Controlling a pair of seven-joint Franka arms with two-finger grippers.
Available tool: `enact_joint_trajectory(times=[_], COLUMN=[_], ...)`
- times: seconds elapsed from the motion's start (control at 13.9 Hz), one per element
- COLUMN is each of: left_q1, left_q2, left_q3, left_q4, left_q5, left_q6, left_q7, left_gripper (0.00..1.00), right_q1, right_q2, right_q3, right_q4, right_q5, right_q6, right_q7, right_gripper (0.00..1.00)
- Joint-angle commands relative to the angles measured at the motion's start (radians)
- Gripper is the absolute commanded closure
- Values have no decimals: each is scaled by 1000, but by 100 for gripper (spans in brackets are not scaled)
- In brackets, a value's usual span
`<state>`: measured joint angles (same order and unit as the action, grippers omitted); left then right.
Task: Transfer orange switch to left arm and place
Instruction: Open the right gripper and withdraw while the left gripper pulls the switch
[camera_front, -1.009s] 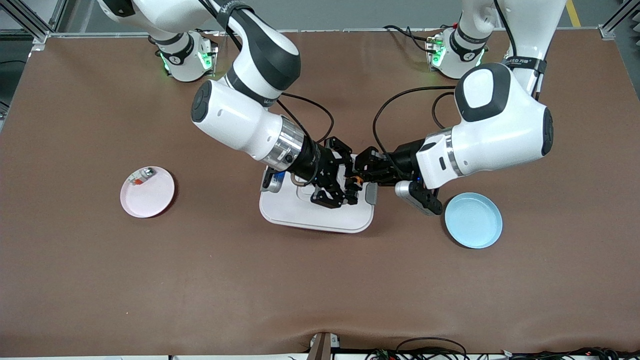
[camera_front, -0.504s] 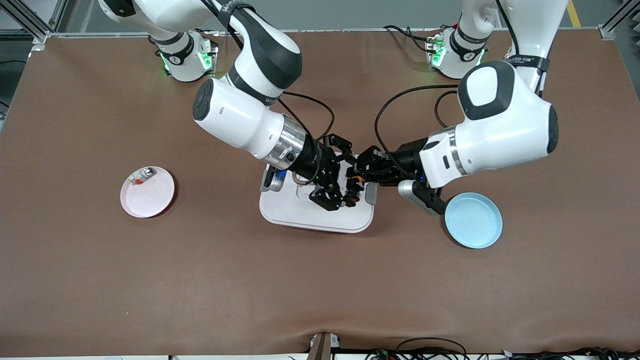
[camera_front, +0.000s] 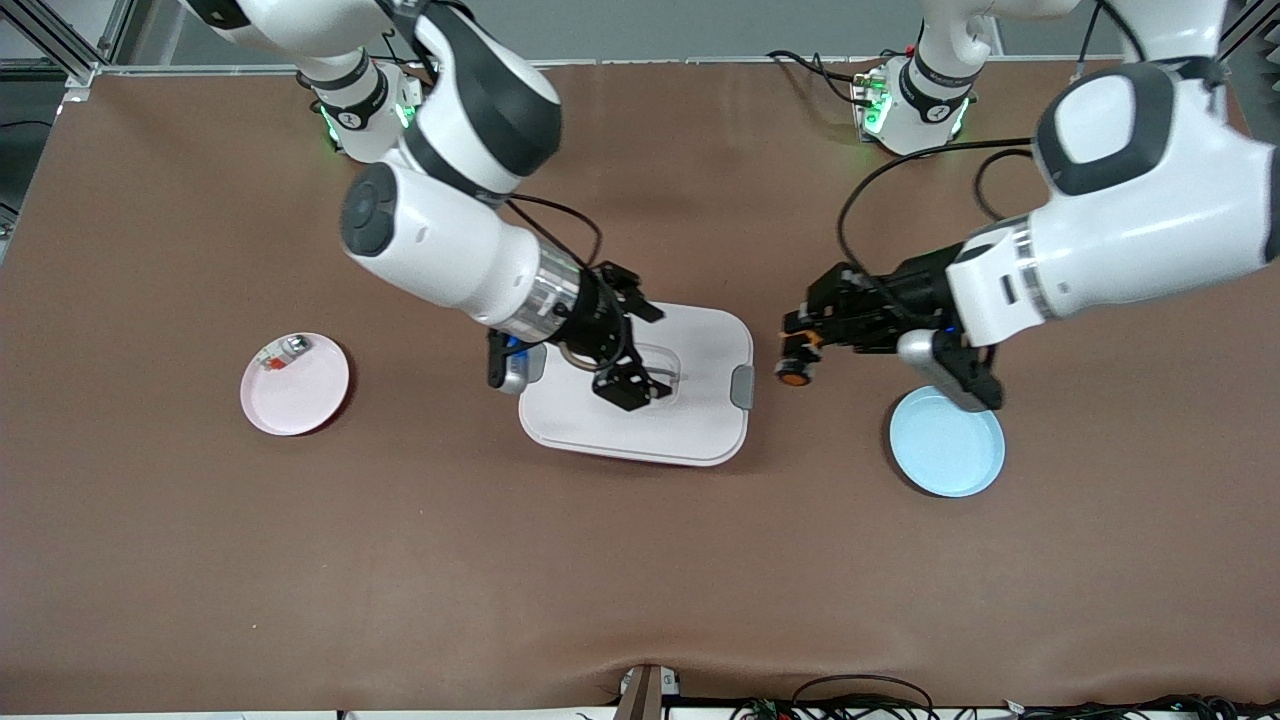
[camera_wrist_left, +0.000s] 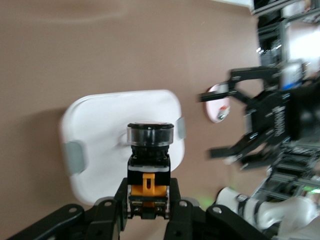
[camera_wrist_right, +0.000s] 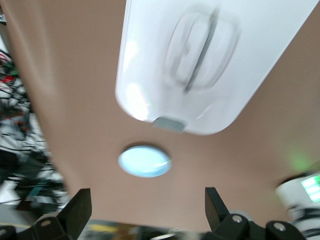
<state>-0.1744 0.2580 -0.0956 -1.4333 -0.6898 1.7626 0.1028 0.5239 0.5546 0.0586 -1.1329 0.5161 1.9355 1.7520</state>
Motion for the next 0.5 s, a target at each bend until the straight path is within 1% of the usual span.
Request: enact_joint_trajectory(times=[0.0,0.07,0.14,0.22,0.36,0.43], left_q1=[64,85,108,127,130,130], left_q2=[-14,-32,-48,-68,-111,-134], left_q3=[-7,-6,-1,-1,-1,2], left_q4=[76,77,77,77,77,77], left_q5=[97,108,111,142,252,300], left_q6=[-153,-178,-189,-215,-245,-248], left_q7=[20,18,18,15,9,3], left_gripper=[100,100,100,100,100,100], right_q1=[-28,-69,-85,-96,-120,-122], right_q2=[-129,-154,-168,-189,-223,-249], right_q3=[7,12,16,14,10,10], right_q4=[-60,-79,-85,-87,-88,-94], right_q5=[-165,-182,-183,-189,-195,-227], right_q6=[-232,-268,-306,-360,-478,-530], right_q7=[-284,-371,-422,-462,-647,-716], right_gripper=[0,0,0,0,0,0])
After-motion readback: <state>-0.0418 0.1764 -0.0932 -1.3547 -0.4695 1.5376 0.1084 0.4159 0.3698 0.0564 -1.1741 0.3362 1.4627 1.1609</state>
